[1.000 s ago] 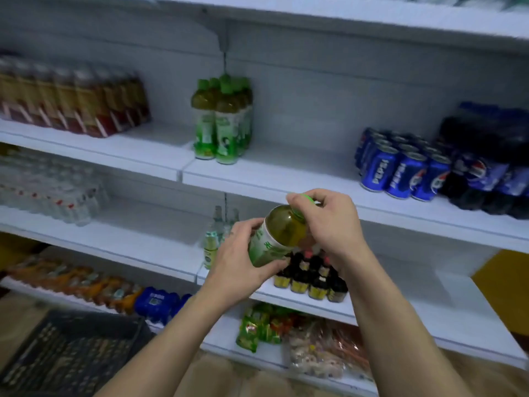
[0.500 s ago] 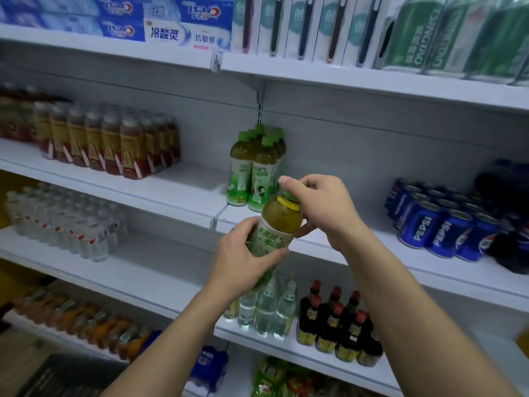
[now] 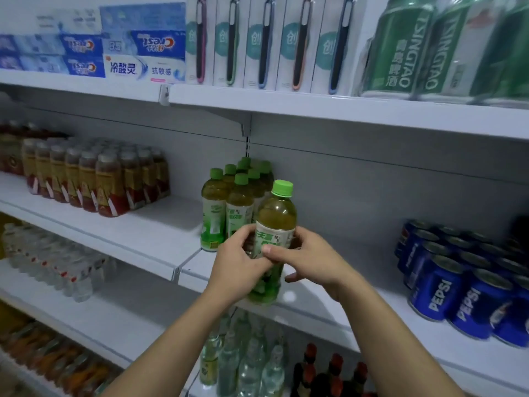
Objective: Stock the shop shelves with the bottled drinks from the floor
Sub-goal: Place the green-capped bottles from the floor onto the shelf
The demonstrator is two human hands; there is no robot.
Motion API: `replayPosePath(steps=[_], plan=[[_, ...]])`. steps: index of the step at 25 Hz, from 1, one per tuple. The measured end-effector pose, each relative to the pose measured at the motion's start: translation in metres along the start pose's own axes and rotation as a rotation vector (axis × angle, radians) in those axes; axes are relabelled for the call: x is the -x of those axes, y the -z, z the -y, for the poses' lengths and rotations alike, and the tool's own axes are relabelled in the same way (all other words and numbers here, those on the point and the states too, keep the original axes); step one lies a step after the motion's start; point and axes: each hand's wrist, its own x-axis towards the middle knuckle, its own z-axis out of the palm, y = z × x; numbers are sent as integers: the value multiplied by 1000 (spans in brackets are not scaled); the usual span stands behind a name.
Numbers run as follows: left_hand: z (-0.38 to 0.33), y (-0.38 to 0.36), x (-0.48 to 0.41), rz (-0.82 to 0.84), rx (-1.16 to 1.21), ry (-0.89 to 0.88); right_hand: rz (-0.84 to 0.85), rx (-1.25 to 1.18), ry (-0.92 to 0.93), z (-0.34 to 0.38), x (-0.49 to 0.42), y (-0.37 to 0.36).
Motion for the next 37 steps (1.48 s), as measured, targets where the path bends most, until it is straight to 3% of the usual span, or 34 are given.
replayPosePath(steps=[6,12,18,25,37], plan=[[7,-55,-56,12,-73,31,-179,-73,35,-35,-63,37],[31,-74,-104,53,-116,123,-264,160,-16,-46,-124,50],[64,-78,-117,76,-88,215,-425,115,-100,-66,-197,60],[80,-90,-140,84,-44,206,-436,75,-187,-73,-261,55],[108,-92,-161,94,-91,295,-414,96,-171,-70,-299,42]])
